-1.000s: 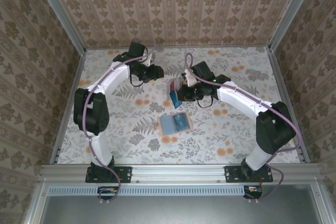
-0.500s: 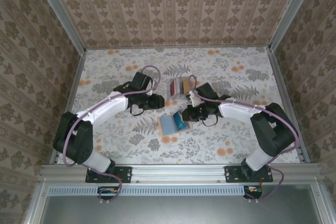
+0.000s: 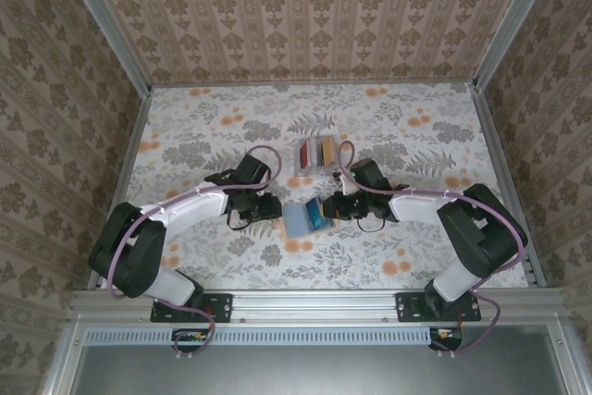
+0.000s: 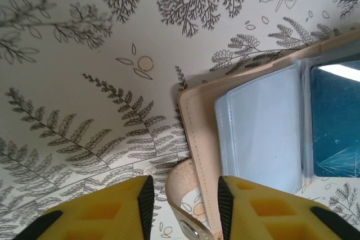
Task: Put the credit cards into the card holder
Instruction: Insert the credit card into the card slot.
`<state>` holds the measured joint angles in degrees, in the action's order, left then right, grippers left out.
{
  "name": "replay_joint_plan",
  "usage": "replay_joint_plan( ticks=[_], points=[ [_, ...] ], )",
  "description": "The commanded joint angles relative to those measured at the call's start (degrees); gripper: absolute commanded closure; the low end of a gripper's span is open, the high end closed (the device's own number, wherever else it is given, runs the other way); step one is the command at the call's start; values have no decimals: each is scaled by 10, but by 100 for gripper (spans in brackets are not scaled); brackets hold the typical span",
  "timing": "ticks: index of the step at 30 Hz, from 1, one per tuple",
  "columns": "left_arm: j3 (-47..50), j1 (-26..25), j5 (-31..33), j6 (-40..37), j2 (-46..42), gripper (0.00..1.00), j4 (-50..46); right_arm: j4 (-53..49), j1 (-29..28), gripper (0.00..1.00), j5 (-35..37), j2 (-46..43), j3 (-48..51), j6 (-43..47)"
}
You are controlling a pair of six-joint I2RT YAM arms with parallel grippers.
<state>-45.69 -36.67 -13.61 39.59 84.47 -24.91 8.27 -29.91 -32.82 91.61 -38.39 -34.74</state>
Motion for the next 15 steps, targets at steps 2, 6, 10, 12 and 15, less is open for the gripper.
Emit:
replay_joint_plan(
  ticks=[2,6,10,12,15],
  points=[
    [-16,-15,11,14,28,70,-2,30,-4,90,0,3,9,-9],
    [-23,-20,18,13,46,77,-4,26,-5,90,-10,-1,9,-9],
    [-23,-21,17,12,55,80,-2,27,-6,90,-8,12,13,-12],
    [-24,-22,18,12,55,81,-4,29,-6,90,4,15,16,-24],
    [-24,-22,19,12,55,84,-4,31,-6,90,6,26,17,-32]
  ],
)
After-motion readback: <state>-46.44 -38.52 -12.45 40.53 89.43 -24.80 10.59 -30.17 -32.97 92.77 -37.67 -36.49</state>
